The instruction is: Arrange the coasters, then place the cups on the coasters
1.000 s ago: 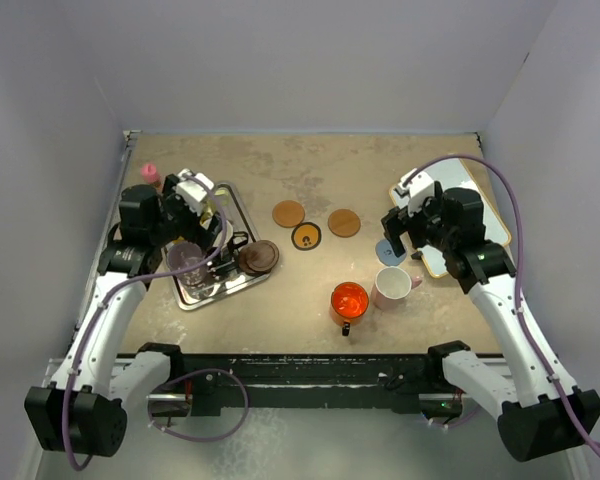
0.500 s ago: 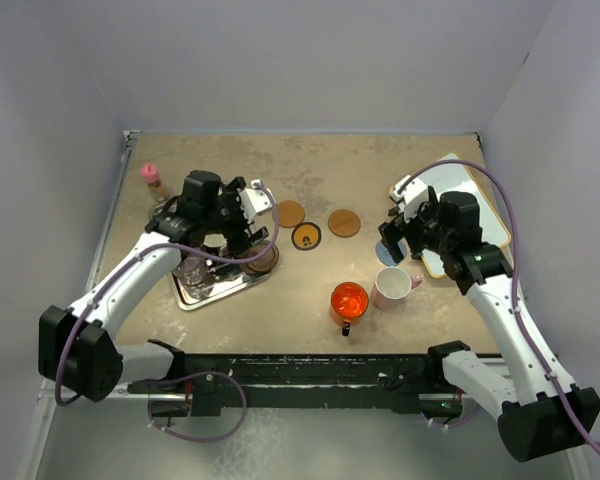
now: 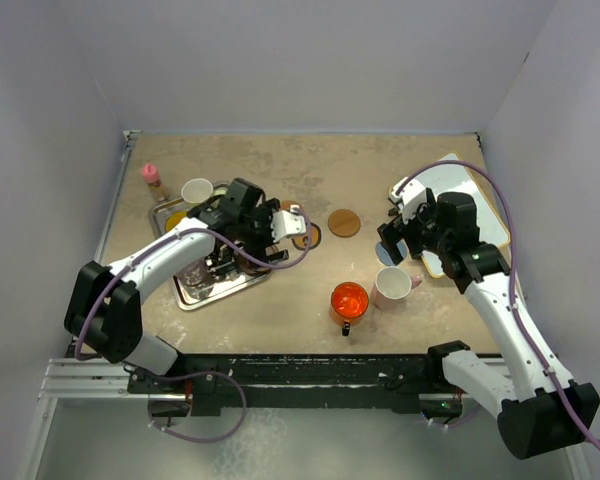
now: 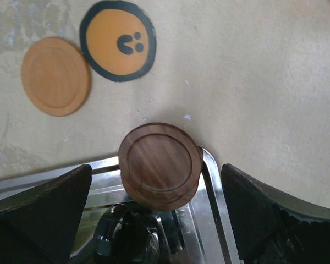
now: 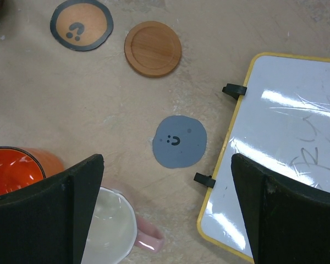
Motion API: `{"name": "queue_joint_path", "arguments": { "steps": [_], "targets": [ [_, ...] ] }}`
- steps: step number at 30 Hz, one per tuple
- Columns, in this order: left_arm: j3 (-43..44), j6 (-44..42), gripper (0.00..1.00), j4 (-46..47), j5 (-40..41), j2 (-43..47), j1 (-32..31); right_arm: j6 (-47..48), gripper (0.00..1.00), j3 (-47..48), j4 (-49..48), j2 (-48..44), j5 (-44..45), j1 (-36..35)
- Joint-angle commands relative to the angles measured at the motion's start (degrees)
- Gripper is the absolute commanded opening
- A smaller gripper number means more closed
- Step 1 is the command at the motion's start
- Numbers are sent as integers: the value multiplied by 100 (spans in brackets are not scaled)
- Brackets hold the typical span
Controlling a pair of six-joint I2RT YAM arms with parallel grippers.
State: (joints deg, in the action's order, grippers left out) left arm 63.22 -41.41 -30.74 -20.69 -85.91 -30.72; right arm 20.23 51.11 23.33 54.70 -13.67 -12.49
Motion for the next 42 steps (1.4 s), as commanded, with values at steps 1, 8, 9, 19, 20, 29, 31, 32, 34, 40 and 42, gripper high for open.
{"name": "queue_joint_path", "arguments": {
  "steps": [1,8,9,19,20,29,31,32,34,40,42],
  "targets": [
    [-50,-741,97,-373,515,20,-372,120,100,-22,-110,-133,-128,-32],
    [-179,-1035,100,-450,1305,-407,-628,163,100,-19,-77,-135,-126,-30],
    [-191,-1063,99,-458,1386,-439,-627,165,100,-18,-75,-135,-133,-34],
    [-356,-1431,99,-187,2104,-715,-638,200,100,-6,-31,-108,-182,-33],
    [-350,-1458,99,-154,2163,-756,-645,201,100,-6,-31,-108,-188,-32],
    [-325,-1564,98,116,2326,-1006,-648,232,100,-17,-12,-127,-160,-30],
    [-313,-1535,98,173,2279,-1038,-651,235,100,-21,-11,-126,-162,-33],
    [-282,-1509,97,203,2249,-1054,-651,236,100,-17,-13,-126,-169,-34],
    [-239,-1467,96,305,2190,-1108,-650,233,100,-22,-2,-126,-165,-34],
    [49,-1376,93,391,1900,-1328,-654,237,100,-18,6,-117,-154,-32],
    [171,-1341,92,411,1822,-1438,-653,241,100,-16,5,-117,-144,-30]
  ]
}}
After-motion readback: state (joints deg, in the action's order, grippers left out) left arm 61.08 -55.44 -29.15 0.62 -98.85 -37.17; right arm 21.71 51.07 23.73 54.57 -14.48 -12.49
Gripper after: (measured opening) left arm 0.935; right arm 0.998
